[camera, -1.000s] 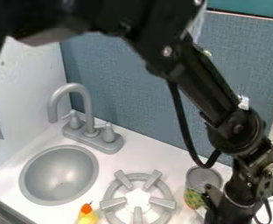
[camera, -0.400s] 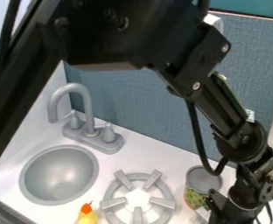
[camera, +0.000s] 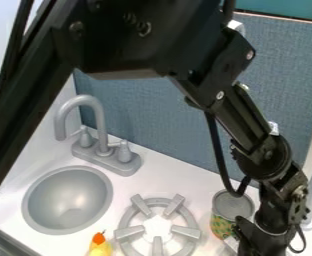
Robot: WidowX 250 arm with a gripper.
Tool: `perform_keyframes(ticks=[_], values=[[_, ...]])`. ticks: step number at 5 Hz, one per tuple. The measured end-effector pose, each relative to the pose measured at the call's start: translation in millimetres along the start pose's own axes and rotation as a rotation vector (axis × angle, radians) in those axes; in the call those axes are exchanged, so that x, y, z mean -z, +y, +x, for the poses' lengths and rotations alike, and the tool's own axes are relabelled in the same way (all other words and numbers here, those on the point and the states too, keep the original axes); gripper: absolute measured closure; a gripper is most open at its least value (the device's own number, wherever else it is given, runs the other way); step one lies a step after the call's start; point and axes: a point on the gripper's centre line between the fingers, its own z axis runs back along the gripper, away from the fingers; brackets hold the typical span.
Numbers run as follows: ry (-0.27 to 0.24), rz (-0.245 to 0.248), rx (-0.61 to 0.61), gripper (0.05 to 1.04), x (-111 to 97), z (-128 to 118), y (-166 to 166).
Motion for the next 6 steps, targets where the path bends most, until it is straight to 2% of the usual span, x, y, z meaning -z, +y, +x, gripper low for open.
perform_keyframes(ticks=[1,2,3,4,5,6], values=[[0.009,-0.005,0.008,0.489,-0.3,1.8,-0.5],[0.017,-0.021,-0.014,0.190,1.0,-1.1,0.7],[0.047,-0.043,-0.044,0.072,-0.2,-7.2,4.8],[0.032,-0.005,-0.086,0.077,-29.2,-28.9,8.2],[0.015,-0.001,-0.133,0.079,-59.7,-70.1,5.0],[0.025,0.014,-0.171,0.079,-82.9,-116.8,2.9]])
